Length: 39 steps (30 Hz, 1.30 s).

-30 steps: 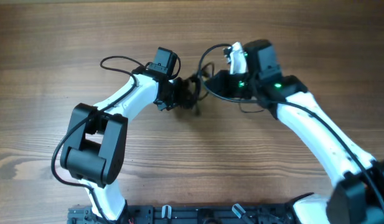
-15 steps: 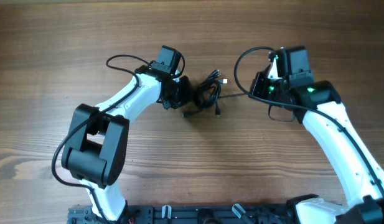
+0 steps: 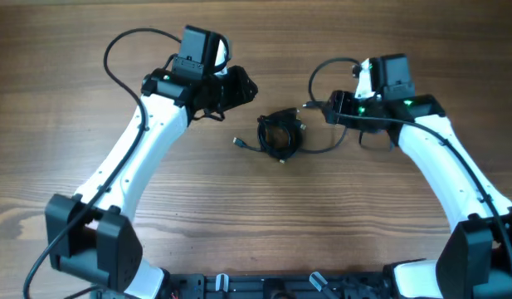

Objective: Untangle cables

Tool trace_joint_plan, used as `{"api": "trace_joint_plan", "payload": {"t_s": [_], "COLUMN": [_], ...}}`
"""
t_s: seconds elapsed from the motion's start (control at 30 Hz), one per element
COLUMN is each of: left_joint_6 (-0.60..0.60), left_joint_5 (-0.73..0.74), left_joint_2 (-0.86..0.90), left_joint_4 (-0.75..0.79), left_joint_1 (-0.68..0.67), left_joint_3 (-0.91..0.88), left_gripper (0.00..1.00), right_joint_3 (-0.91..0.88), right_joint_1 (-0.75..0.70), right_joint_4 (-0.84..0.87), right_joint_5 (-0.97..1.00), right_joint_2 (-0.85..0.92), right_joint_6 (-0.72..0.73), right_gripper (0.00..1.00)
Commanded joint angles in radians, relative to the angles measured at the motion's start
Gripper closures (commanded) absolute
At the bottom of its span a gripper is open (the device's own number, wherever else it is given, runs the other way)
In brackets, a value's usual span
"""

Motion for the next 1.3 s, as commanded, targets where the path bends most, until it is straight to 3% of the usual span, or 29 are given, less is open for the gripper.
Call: {"api": "trace_joint_plan", "payload": {"t_s": [0.0,0.13,0.2,0.37,0.47,0.57,0.73,0.9,0.97,1.03,1.07,1.27], "left_joint_6": [-0.184,-0.337,-0.369,-0.386,-0.385,-0.382,-0.356,-0.356,-0.356,-0.356,-0.355,-0.248], "left_joint_5": [0.012,-0.055,-0.067,-0.047,-0.048,-0.048,-0.048,-0.051,-0.051,-0.051,-0.051,0.016], "left_joint_2": [0.067,0.087,0.087,0.087,0.087,0.087,0.087,0.087,0.087,0.087,0.087,0.087], "left_joint_4": [-0.004,-0.003,0.000,-0.014,-0.038,-0.053,-0.082,-0.084,-0.084,-0.090,-0.090,-0.061], "left_joint_1": [-0.017,-0.016,-0.003,0.120,0.134,0.134,0.129,0.093,0.083,0.063,0.040,-0.013], "left_joint_3": [-0.003,-0.003,-0.003,-0.003,-0.003,-0.003,-0.004,-0.004,-0.004,-0.004,-0.008,-0.008], "left_gripper": [0.61,0.61,0.60,0.62,0.62,0.62,0.62,0.62,0.62,0.62,0.63,0.73], "right_joint_3": [0.017,0.017,0.017,0.016,0.016,0.016,0.016,0.016,0.016,0.019,0.024,0.026], "right_joint_1": [-0.013,0.035,0.079,0.178,0.214,0.224,0.232,0.269,0.274,0.266,0.248,0.113], "right_joint_4": [0.097,0.174,0.220,0.249,0.237,0.222,0.226,0.310,0.323,0.336,0.351,0.398], "right_joint_5": [-0.326,-0.372,-0.447,-0.481,-0.396,-0.329,-0.261,-0.257,-0.258,-0.278,-0.336,-0.623], "right_joint_2": [0.011,0.076,0.143,0.238,0.284,0.304,0.306,0.354,0.389,0.391,0.376,0.232], "right_joint_6": [-0.137,-0.214,-0.245,-0.232,-0.179,-0.125,-0.130,-0.130,-0.129,-0.120,-0.103,0.021], "right_gripper": [0.32,0.37,0.44,0.80,0.85,0.85,0.69,0.67,0.73,0.93,0.96,0.96]}}
